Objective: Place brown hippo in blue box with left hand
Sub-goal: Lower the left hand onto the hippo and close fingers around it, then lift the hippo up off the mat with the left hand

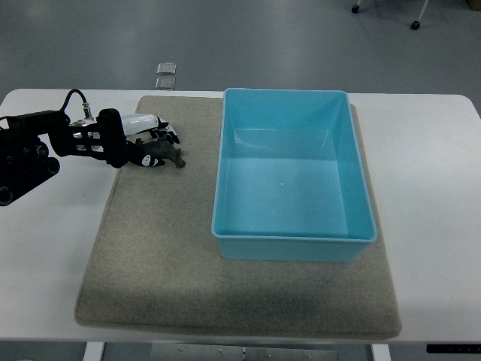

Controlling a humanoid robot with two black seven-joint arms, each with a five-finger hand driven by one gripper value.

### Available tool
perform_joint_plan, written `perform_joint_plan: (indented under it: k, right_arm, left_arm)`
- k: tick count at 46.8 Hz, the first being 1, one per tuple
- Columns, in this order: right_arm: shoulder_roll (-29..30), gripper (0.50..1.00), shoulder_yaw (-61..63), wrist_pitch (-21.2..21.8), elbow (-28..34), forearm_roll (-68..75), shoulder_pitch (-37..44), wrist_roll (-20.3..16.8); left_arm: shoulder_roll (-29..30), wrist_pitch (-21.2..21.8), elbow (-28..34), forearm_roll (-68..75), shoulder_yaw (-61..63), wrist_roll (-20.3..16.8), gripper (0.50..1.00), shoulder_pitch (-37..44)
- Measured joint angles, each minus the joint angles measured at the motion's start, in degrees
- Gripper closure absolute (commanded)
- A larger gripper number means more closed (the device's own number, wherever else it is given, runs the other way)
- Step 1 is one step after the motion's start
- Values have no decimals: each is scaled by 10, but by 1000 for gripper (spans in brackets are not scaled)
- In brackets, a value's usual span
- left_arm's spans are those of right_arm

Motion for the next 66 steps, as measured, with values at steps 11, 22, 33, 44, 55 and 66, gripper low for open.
perform_joint_plan:
  k: [11, 22, 33, 44, 55, 66]
  right_arm:
    - [0, 564, 0, 0, 0, 0, 0, 0]
    - [0, 564, 0, 0, 0, 0, 0, 0]
    - [0, 564, 0, 0, 0, 0, 0, 0]
    - [0, 564, 0, 0, 0, 0, 0, 0]
    - [0, 564, 0, 0, 0, 0, 0, 0]
    - [0, 564, 0, 0, 0, 0, 0, 0]
  left_arm:
    - [0, -2, 0, 0, 3, 3, 1000, -1]
    - [2, -7, -6, -7, 3, 3, 1000, -7]
    - [2, -10, -28, -9, -5, 5, 1000, -17]
    - [10, -24, -32, -11, -9, 5, 1000, -46]
    - [30, -54, -32, -11, -42, 5, 1000, -103]
    - [32, -82, -39, -11, -60, 5, 1000, -152]
